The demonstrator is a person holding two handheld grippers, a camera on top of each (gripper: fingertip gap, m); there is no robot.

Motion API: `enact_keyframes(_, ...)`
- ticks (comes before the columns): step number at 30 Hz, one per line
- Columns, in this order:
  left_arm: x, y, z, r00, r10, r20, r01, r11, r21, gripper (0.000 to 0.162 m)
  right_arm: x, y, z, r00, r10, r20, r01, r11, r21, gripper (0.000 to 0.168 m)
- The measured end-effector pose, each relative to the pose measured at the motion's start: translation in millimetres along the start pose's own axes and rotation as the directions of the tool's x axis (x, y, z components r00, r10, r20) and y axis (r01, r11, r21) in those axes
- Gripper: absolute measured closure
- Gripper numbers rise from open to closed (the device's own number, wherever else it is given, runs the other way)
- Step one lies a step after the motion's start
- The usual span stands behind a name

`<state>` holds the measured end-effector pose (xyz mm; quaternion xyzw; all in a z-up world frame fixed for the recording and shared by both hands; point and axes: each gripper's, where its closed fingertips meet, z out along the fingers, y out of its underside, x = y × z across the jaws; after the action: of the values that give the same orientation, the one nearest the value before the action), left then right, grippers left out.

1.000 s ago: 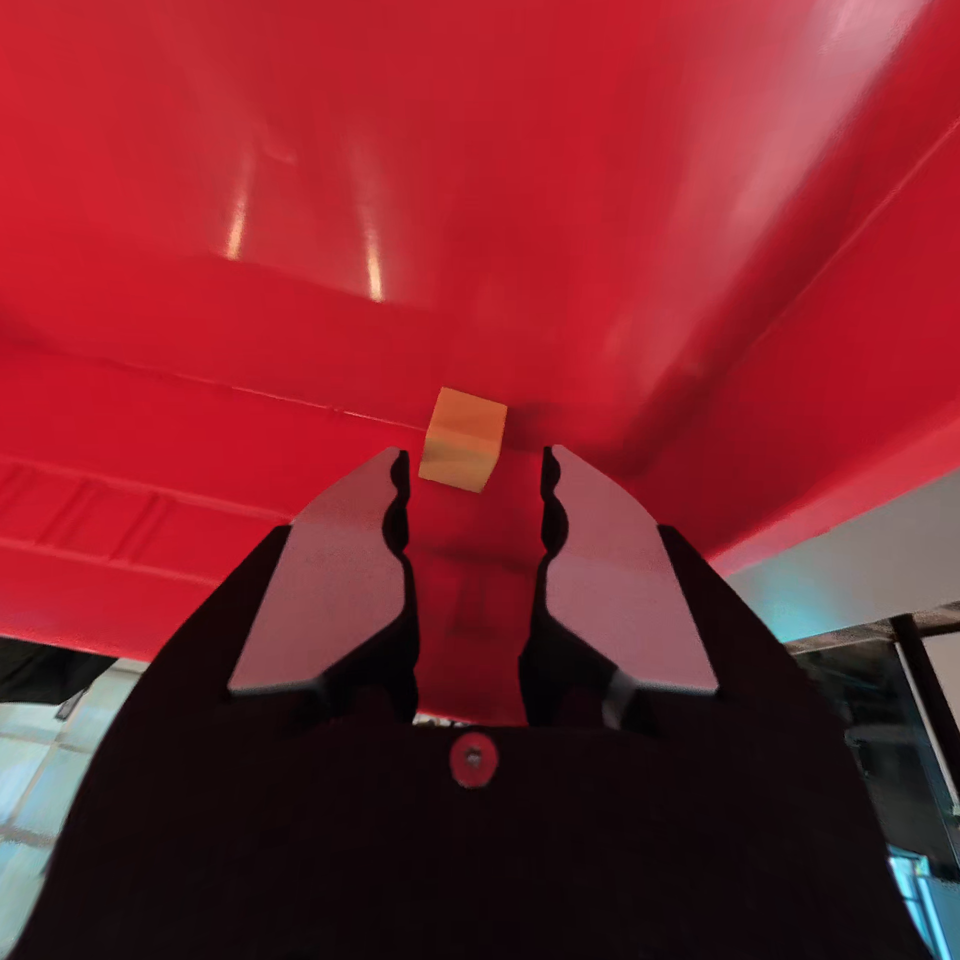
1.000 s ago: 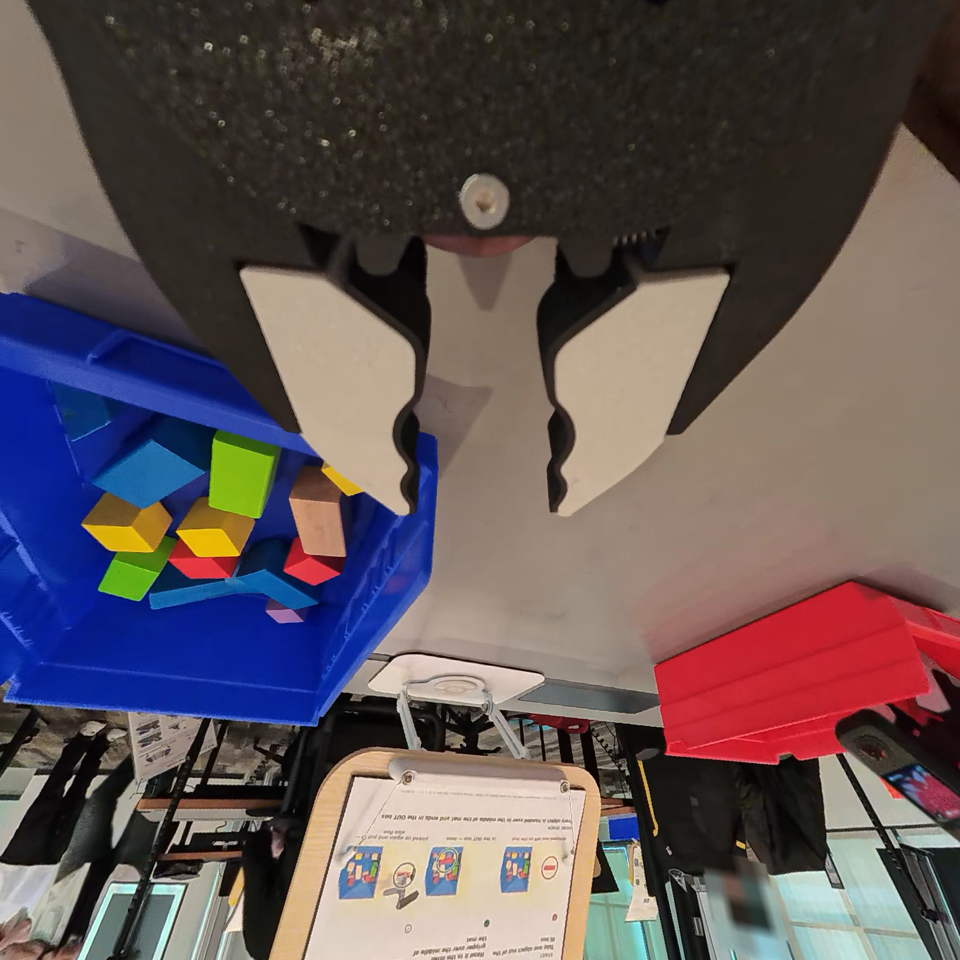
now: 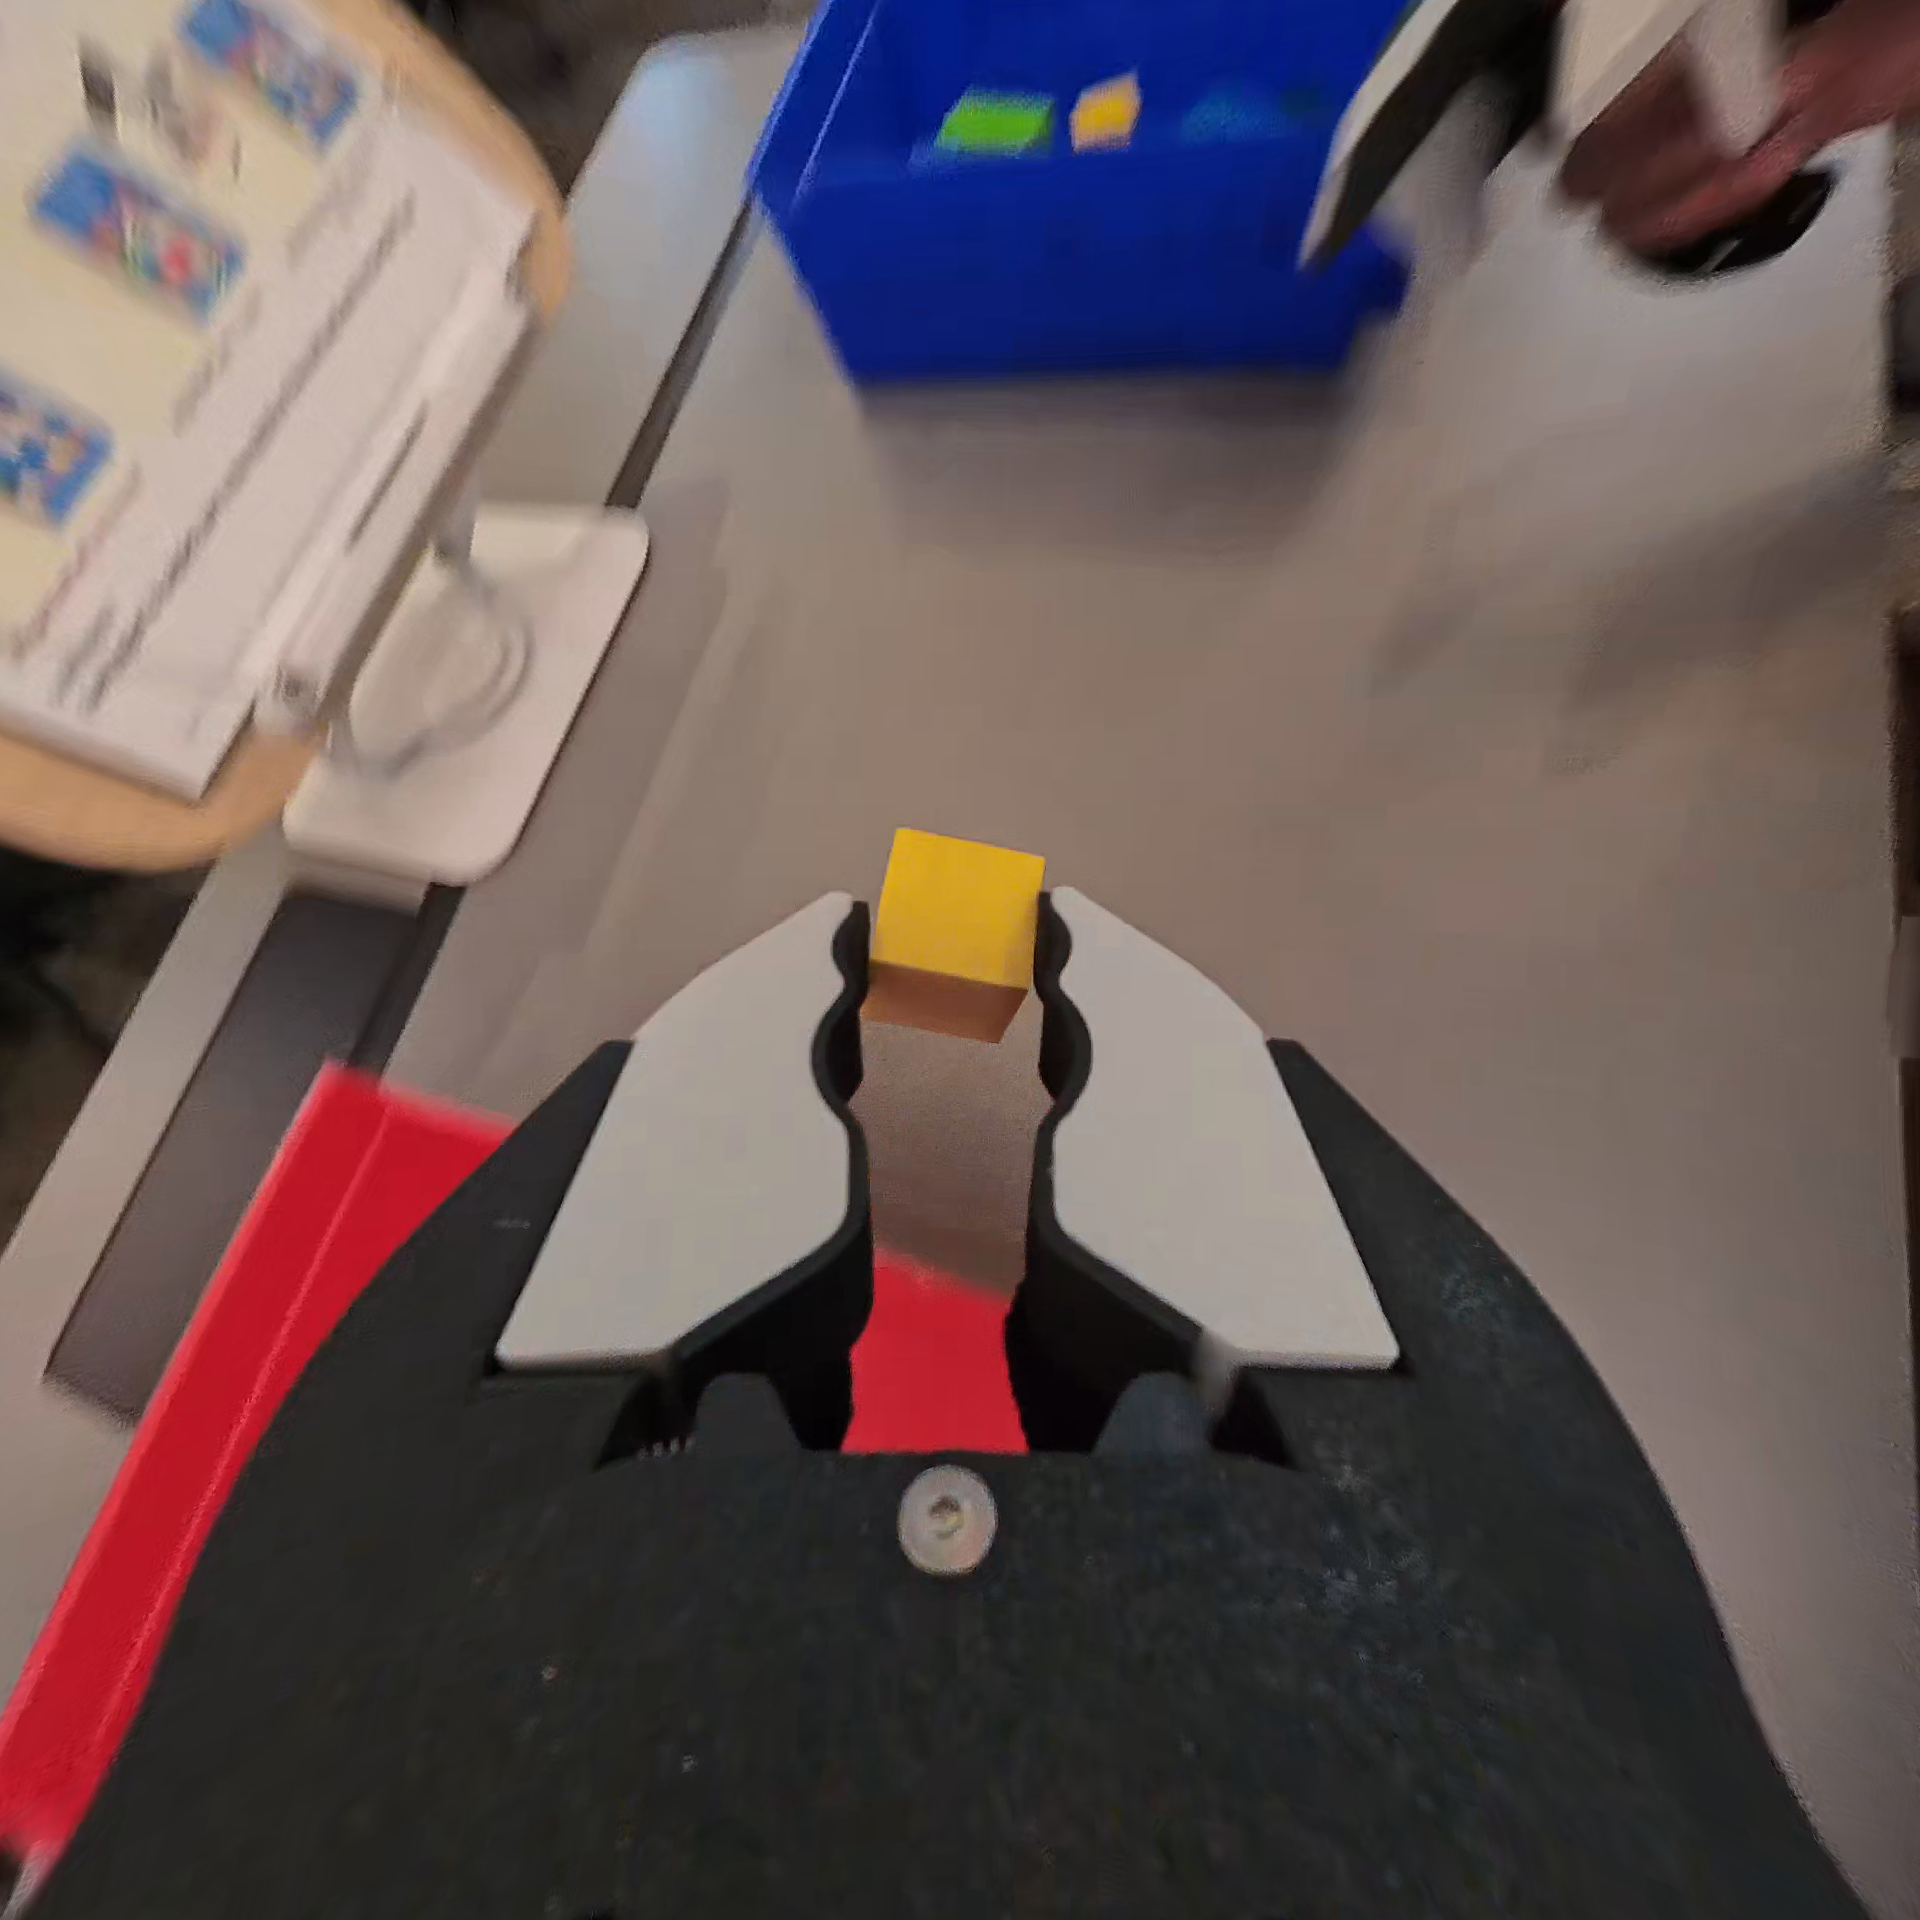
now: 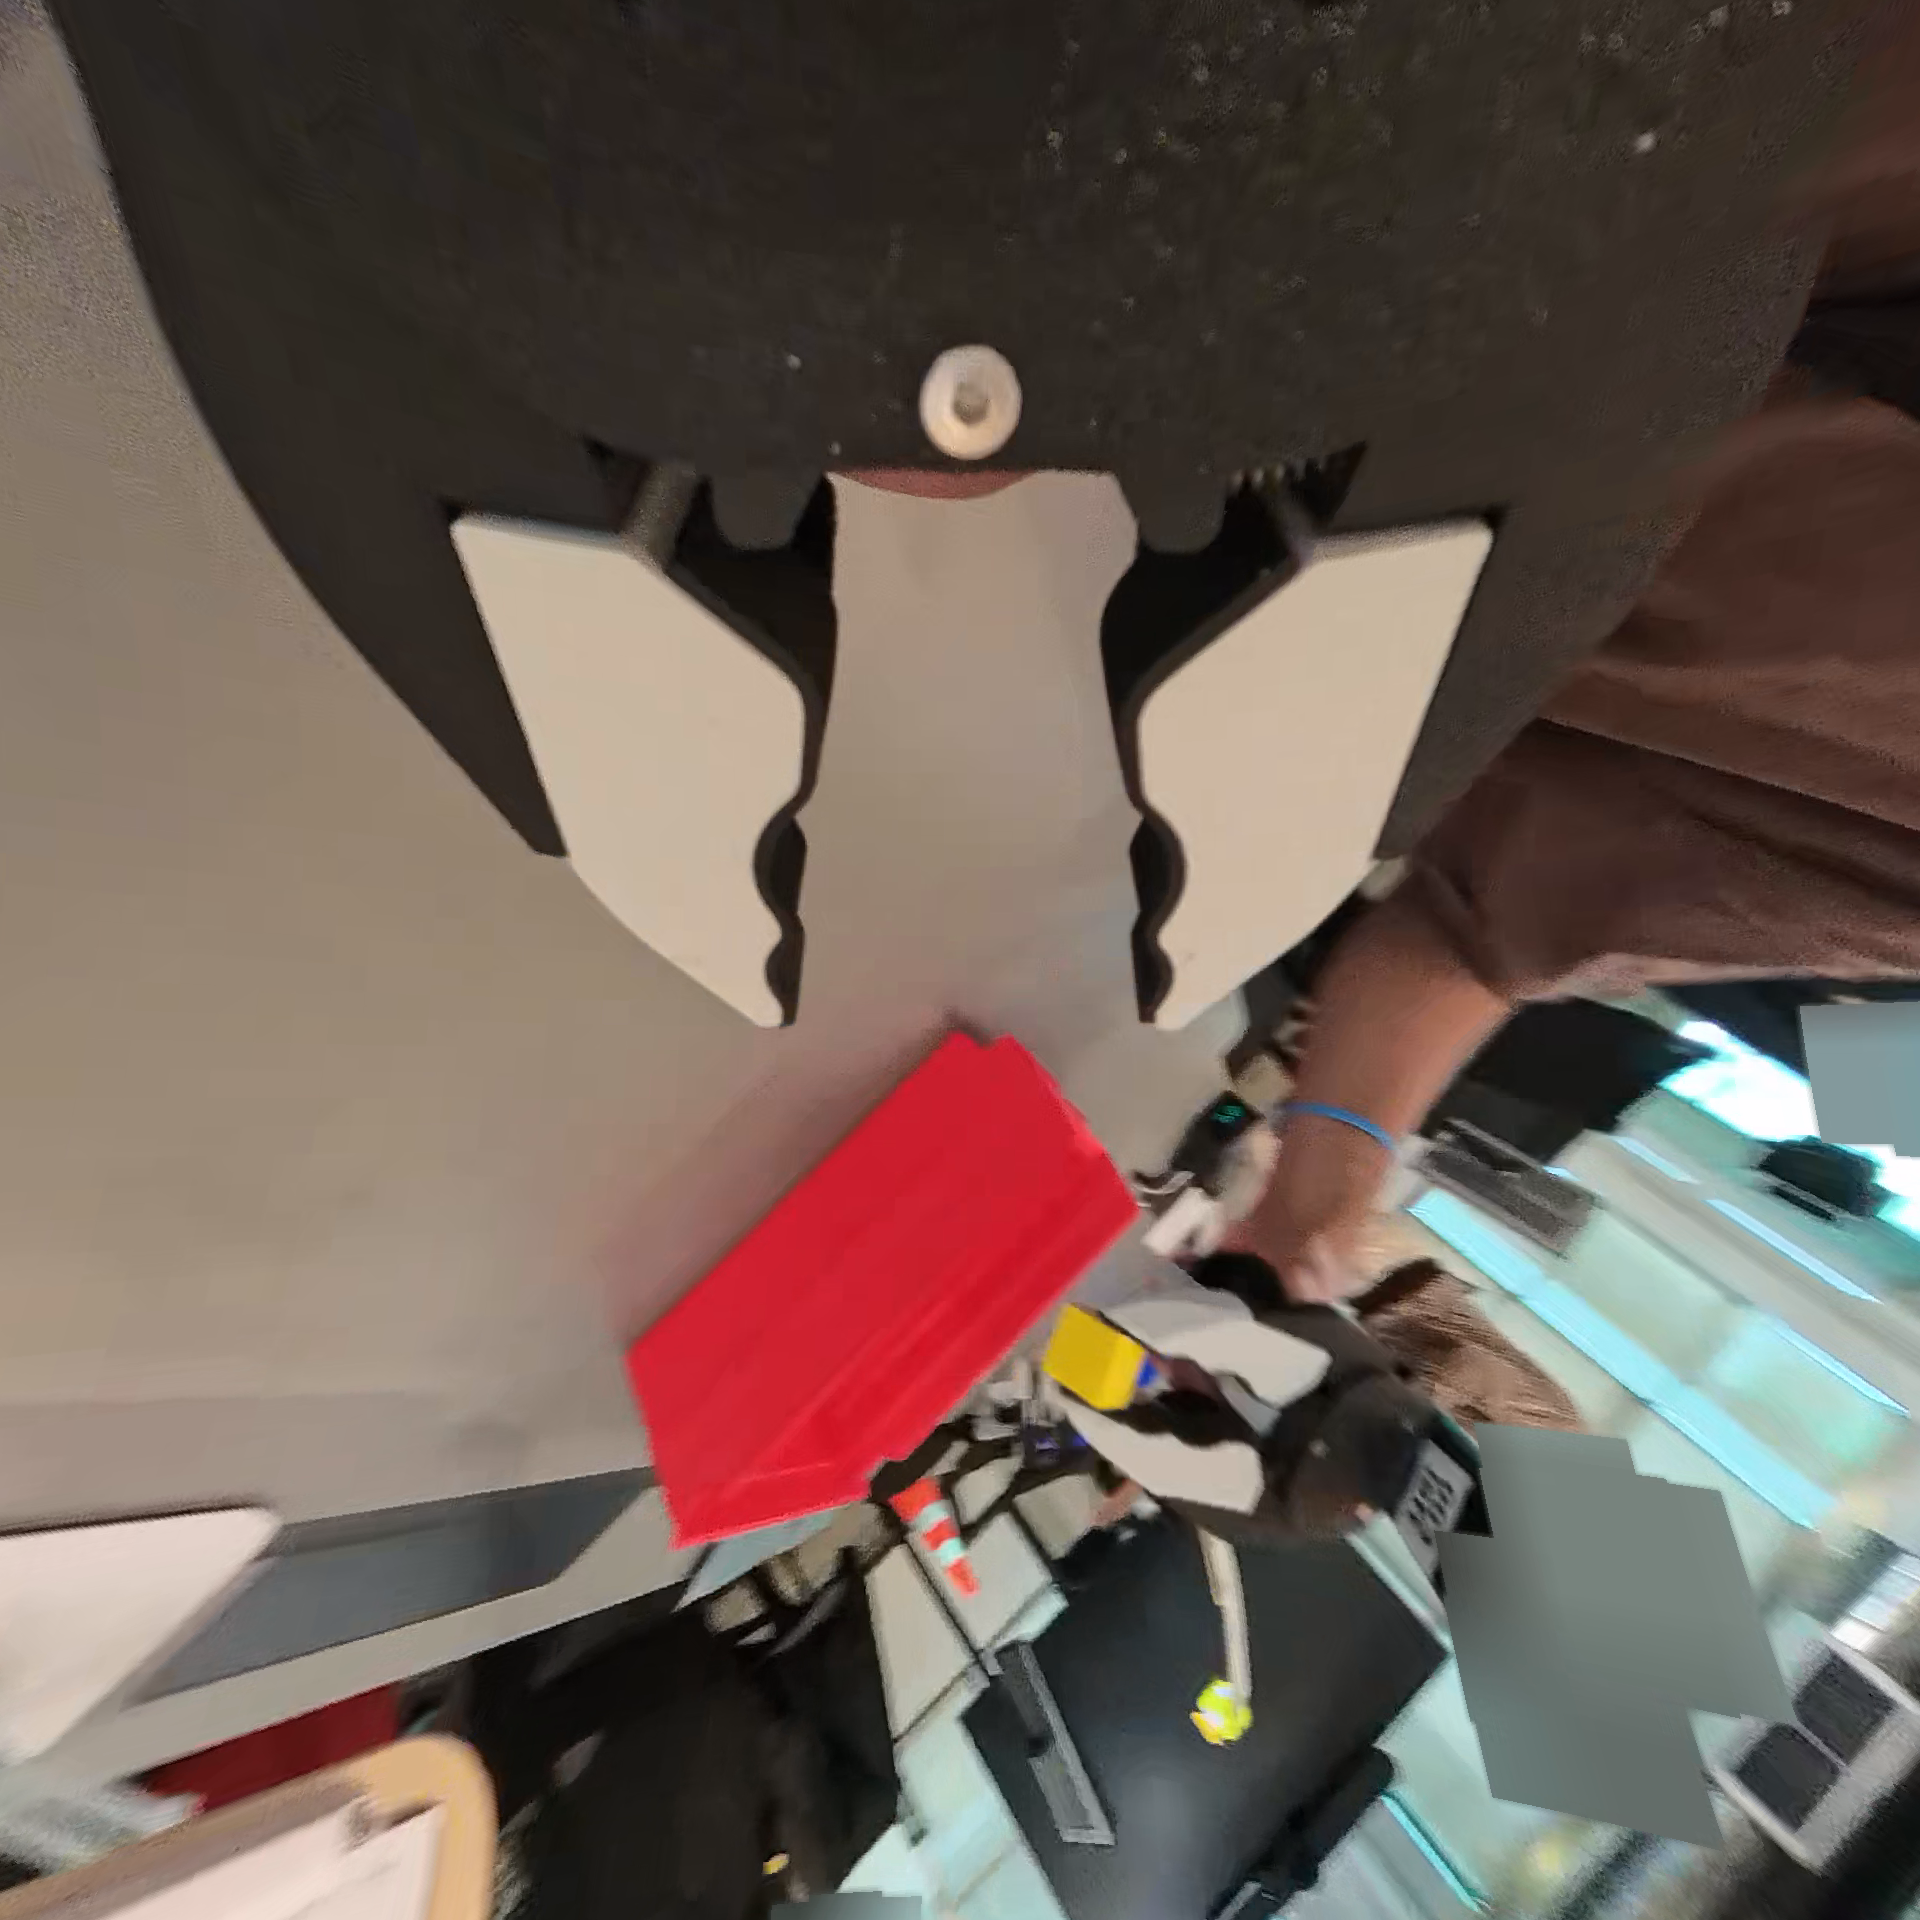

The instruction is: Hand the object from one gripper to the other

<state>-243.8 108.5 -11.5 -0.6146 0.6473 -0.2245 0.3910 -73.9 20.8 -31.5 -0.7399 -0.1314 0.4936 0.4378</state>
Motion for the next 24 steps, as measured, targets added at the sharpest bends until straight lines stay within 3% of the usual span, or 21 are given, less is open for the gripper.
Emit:
enact_keyframes(4, 22, -57, 45, 0.995, 0.055, -0.079, -0.041, 0.985, 0.168, 0.132, -1, -22, 43, 0.990, 0.114, 0.088, -0.109, 0.992, -0.058, 0.106)
enact_keyframes(9, 41, -85, 97, 0.986, 0.115, -0.123, -0.087, 0.974, 0.210, 0.132, 3, -38, 62, 0.947, 0.264, 0.184, -0.253, 0.964, -0.085, 0.107)
enact_keyframes(12, 47, -88, 116, 0.981, 0.145, -0.128, -0.118, 0.974, 0.195, 0.132, 16, -38, 59, 0.936, 0.305, 0.174, -0.296, 0.952, -0.079, 0.111)
enact_keyframes(15, 52, -89, 129, 0.979, 0.161, -0.124, -0.135, 0.972, 0.193, 0.132, 21, -29, 54, 0.920, 0.346, 0.184, -0.329, 0.937, -0.115, 0.127)
enact_keyframes(16, 54, -89, 133, 0.978, 0.163, -0.128, -0.138, 0.972, 0.188, 0.132, 21, -28, 52, 0.912, 0.356, 0.203, -0.338, 0.934, -0.119, 0.140)
enact_keyframes(21, 57, -84, 138, 0.987, 0.105, -0.121, -0.085, 0.983, 0.161, 0.131, 26, -22, 52, 0.907, 0.379, 0.185, -0.360, 0.924, -0.129, 0.141)
enact_keyframes(24, 65, -75, 127, 0.985, -0.065, -0.157, 0.090, 0.984, 0.153, 0.106, 21, -17, 51, 0.921, 0.348, 0.176, -0.325, 0.934, -0.144, 0.141)
